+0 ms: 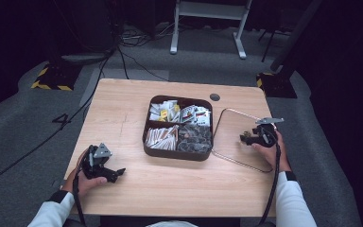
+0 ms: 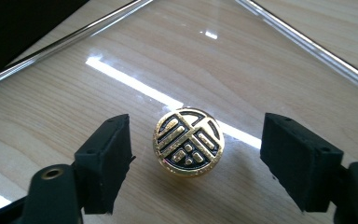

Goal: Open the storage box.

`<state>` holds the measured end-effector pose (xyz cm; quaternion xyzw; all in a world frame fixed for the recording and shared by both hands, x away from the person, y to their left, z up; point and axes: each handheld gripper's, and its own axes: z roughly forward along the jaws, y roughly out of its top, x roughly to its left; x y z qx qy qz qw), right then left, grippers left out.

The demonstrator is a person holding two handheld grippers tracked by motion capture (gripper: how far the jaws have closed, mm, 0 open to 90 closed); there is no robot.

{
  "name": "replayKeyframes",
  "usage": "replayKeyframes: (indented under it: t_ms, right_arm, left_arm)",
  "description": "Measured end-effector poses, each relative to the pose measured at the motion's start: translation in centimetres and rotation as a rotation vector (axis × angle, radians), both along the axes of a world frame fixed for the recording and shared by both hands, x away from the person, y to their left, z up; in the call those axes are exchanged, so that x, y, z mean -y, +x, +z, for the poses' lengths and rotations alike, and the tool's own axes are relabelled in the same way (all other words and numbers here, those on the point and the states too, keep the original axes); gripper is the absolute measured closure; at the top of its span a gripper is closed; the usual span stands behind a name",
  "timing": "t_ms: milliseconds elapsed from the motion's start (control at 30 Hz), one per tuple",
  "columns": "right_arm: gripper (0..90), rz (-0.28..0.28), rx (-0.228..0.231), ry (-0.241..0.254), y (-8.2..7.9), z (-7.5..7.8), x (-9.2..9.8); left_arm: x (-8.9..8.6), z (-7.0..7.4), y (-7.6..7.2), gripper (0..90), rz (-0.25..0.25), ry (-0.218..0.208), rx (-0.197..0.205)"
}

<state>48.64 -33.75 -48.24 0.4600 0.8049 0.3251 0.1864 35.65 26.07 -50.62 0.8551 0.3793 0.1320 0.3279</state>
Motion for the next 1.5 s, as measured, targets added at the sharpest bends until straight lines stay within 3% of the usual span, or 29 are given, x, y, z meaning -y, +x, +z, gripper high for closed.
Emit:
replayKeyframes:
  t_ms: [433, 1133, 1500]
  right_arm:
    - [24.6, 0.022, 0.082, 0.032, -1.5, 2.2, -0.5]
    - [26.5, 0.096, 0.113, 0.060, -1.9, 3.6, -2.8]
    - [27.0, 0.155, 0.150, 0.086, -2.2, 5.4, -4.5]
  left_arm:
    - [0.0, 0.0, 0.0, 0.2, -0.001, 0.001, 0.000]
    - [0.1, 0.0, 0.2, 0.1, -0.008, 0.000, 0.003]
    - [0.1, 0.0, 0.2, 0.1, -0.008, 0.000, 0.003]
